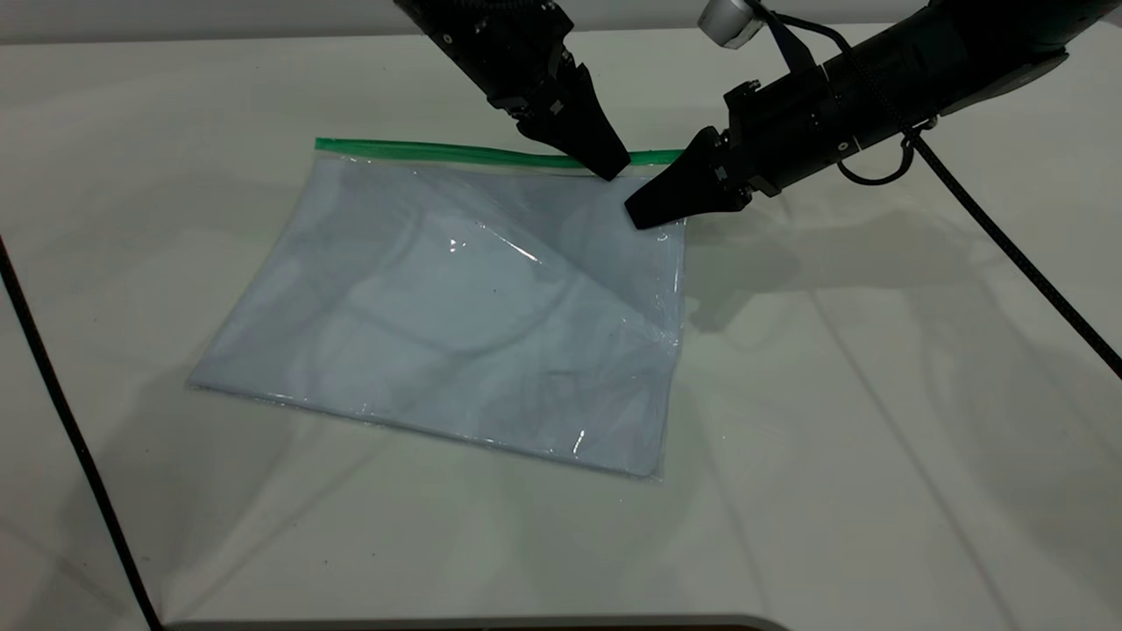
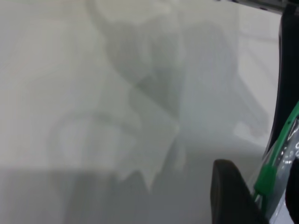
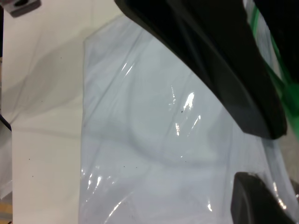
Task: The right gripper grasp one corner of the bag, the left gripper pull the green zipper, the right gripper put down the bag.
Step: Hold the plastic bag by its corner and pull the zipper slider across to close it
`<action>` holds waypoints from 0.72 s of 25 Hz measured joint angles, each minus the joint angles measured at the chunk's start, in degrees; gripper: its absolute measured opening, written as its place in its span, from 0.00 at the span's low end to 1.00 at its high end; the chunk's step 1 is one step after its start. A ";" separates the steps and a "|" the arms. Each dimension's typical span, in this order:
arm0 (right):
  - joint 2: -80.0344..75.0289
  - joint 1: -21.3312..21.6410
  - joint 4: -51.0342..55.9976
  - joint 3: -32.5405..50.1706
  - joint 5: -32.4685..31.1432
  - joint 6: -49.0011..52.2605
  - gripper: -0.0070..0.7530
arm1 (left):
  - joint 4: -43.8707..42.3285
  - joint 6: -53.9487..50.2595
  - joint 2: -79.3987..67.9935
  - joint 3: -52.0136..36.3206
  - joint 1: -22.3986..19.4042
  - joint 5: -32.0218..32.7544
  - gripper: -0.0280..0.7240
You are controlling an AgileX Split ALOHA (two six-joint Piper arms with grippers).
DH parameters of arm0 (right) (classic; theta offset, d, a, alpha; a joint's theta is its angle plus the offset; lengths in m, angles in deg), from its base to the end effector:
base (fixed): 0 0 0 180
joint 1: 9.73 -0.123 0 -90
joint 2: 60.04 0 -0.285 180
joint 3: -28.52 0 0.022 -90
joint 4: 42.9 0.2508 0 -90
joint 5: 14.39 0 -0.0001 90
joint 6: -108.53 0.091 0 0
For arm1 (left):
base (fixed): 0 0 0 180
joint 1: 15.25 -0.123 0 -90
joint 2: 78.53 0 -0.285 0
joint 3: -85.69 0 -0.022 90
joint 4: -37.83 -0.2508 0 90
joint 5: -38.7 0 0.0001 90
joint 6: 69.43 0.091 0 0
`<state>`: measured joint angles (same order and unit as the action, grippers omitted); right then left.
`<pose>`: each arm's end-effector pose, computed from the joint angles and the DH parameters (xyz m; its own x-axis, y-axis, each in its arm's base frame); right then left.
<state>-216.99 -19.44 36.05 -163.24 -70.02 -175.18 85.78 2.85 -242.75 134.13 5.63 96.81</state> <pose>0.4222 0.1471 -0.0091 -0.5873 -0.4226 -0.6903 -0.8077 0.3618 0.4656 0.4751 -0.2427 0.0437 -0.3638 0.6938 -0.6215 0.9314 0.2628 -0.2518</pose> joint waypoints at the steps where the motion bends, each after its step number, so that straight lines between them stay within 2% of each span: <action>1: 0.00 0.00 0.00 0.00 -0.04 0.00 0.06 | 0.35 0.40 0.00 0.00 0.00 -0.01 0.51; 10: 0.00 0.00 0.00 0.00 -0.12 -0.06 0.06 | 1.98 1.38 0.00 0.00 0.00 -0.12 0.48; 18: 0.00 0.00 0.05 0.00 -0.12 0.00 0.06 | 1.98 1.32 -0.13 0.00 0.00 -0.12 0.25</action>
<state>-216.99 -19.44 36.11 -163.24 -70.14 -175.18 87.76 4.17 -242.88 134.13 5.63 96.69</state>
